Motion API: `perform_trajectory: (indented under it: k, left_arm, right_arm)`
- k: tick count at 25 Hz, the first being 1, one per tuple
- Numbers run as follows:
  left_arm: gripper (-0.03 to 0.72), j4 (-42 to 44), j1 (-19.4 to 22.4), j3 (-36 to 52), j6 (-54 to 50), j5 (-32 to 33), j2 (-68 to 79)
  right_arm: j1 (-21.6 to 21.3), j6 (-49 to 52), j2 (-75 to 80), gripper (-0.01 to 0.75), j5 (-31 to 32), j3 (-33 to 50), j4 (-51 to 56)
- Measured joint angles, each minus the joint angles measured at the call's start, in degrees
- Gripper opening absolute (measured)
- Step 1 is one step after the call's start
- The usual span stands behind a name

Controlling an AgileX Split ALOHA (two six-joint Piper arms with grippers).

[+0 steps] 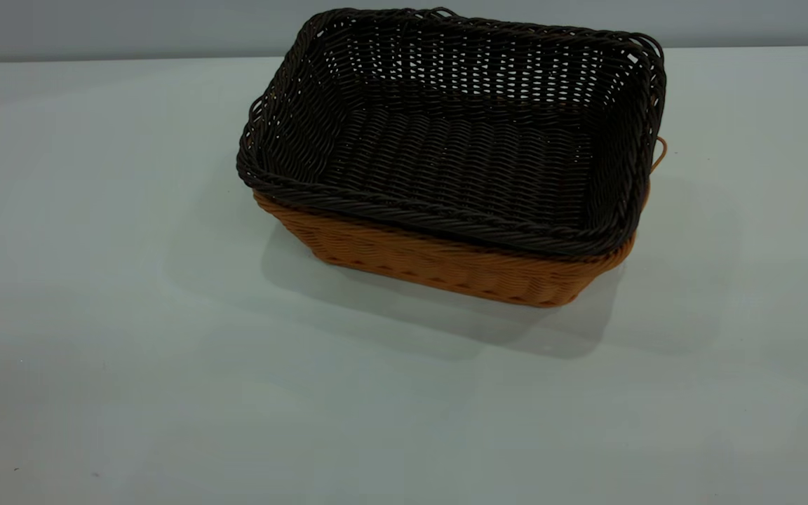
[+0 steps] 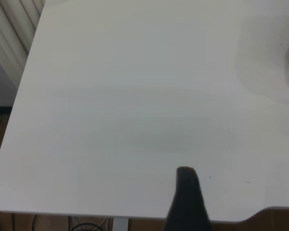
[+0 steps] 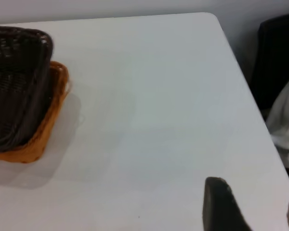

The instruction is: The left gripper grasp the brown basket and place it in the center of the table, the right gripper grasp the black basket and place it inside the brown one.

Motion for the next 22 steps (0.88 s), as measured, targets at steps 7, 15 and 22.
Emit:
perform_trajectory:
  k: [7,15,22]
  left_arm:
    - [0.510,0.05,0.00,0.00,0.05,0.00,0.00]
    - [0.510,0.05,0.00,0.00,0.05,0.00,0.00]
    - [0.510,0.06,0.00,0.00,0.05,0.00,0.00]
  right_arm:
    - [4.21,0.00,0.00,0.239,-0.06,0.00,0.00]
    - [4.31,0.00,0.00,0.239,-0.06,0.00,-0.03]
    - [4.31,0.00,0.00,0.239,-0.06,0.00,-0.03]
